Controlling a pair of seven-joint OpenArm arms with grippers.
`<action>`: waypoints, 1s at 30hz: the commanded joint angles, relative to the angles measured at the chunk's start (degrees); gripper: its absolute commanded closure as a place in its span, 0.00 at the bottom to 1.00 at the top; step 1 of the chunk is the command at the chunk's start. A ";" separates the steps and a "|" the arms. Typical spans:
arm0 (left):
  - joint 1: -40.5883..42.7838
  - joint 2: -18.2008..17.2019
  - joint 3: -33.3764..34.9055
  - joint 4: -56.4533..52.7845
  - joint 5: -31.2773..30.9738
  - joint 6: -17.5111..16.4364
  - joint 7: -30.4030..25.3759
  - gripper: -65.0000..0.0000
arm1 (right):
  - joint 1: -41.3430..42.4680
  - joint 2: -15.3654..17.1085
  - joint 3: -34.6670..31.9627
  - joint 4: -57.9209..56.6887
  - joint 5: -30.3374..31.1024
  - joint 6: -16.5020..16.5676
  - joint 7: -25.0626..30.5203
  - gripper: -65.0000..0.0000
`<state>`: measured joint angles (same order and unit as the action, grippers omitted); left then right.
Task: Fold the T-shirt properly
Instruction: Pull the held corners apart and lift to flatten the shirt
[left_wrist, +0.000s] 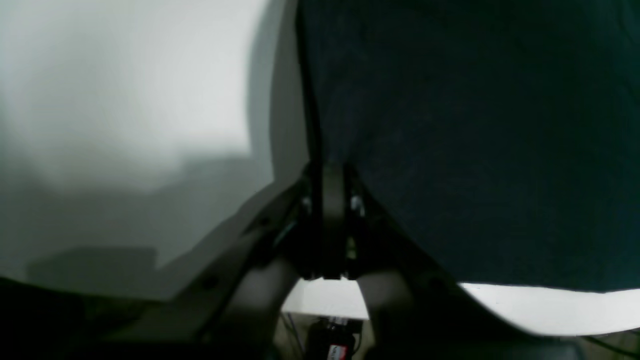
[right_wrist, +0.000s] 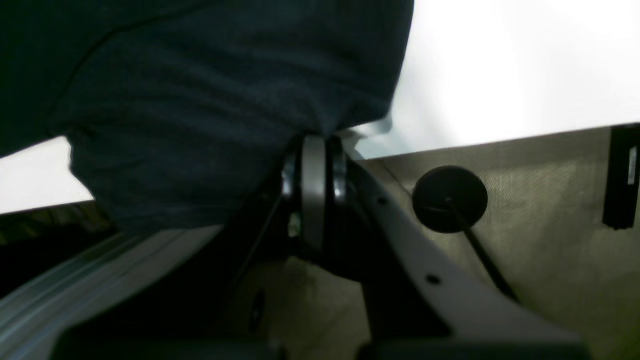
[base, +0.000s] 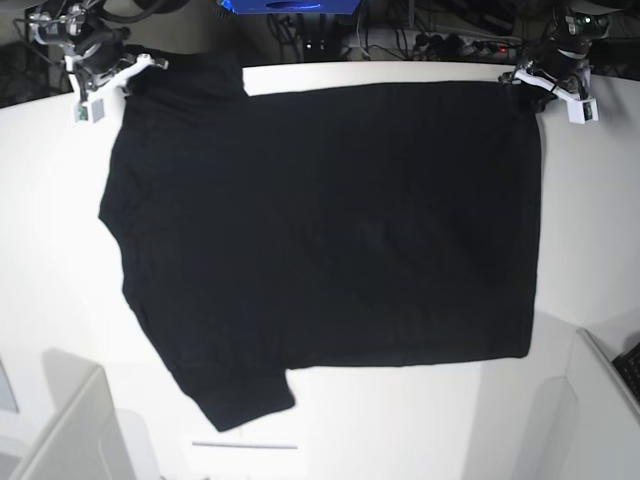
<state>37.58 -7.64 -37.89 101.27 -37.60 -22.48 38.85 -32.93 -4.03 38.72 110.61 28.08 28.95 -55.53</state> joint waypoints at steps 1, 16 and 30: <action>0.88 -0.40 -0.40 2.15 -0.51 -0.07 -0.74 1.00 | -0.35 0.30 0.01 1.26 0.72 -0.16 0.54 1.00; 0.44 0.65 -0.40 7.96 -1.12 4.06 -0.65 1.00 | 4.93 2.67 0.01 4.60 7.84 -0.51 -1.48 1.00; -3.17 1.97 -0.40 7.96 -1.21 6.17 -0.56 1.00 | 13.98 2.67 0.01 4.60 7.92 -0.69 -8.96 1.00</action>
<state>34.35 -5.10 -37.85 108.31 -38.00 -16.27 39.72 -19.16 -1.89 38.61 114.15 35.33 28.34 -65.63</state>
